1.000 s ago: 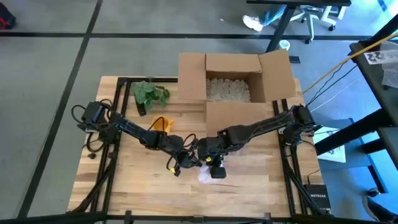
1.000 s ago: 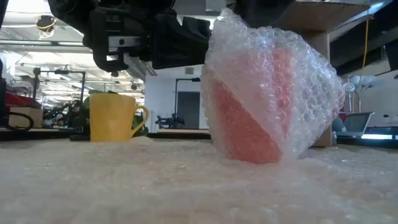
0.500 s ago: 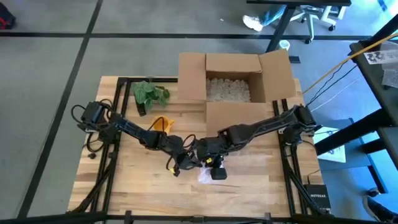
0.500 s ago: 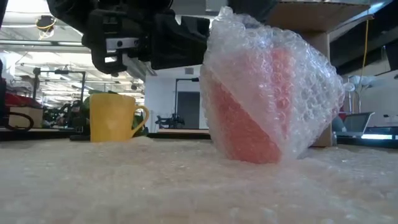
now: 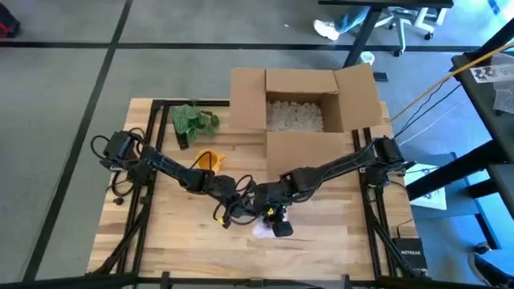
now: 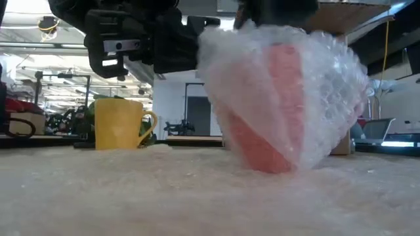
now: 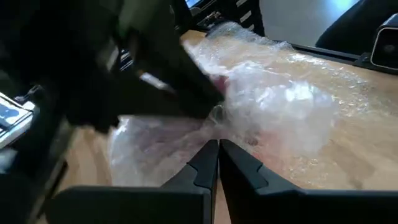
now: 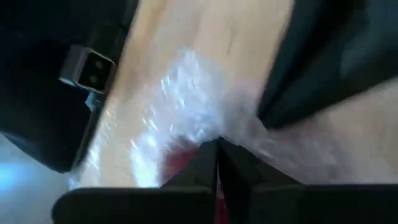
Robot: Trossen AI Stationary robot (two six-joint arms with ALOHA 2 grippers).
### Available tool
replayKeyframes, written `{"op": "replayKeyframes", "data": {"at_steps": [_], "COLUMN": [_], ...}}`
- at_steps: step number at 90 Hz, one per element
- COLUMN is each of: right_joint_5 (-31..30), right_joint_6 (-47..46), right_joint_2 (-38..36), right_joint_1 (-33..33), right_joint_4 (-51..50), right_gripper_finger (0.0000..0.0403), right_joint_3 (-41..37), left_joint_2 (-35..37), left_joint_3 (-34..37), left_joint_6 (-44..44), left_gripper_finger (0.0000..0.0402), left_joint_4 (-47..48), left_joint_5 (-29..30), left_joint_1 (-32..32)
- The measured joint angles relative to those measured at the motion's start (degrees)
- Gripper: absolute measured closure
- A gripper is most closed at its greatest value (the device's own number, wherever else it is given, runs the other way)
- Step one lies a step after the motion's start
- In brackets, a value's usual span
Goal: Wrap mug
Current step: Wrap the orange mug with the bubble wrap
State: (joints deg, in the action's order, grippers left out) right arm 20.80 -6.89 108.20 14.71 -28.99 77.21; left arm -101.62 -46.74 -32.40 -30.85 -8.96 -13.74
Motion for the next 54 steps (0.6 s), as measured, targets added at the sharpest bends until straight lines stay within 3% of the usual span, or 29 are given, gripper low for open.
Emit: {"op": "replayKeyframes", "data": {"at_steps": [24, 54], "right_joint_5": [-0.2, 0.9], "right_joint_6": [-2.3, -3.5], "right_joint_2": [0.3, 0.5], "right_joint_1": [-1.2, -1.2], "right_joint_4": [6.2, 9.3], "right_gripper_finger": [0.0403, 0.0403], "right_joint_3": [-5.3, -5.5], "left_joint_2": [1.5, 8.4], "left_joint_3": [0.0, 0.2], "left_joint_6": [3.4, 5.4], "left_gripper_finger": [0.0402, 0.0402], "left_joint_4": [0.8, 11.8], "left_joint_5": [0.3, 0.0], "left_joint_1": [-0.2, -1.3]}}
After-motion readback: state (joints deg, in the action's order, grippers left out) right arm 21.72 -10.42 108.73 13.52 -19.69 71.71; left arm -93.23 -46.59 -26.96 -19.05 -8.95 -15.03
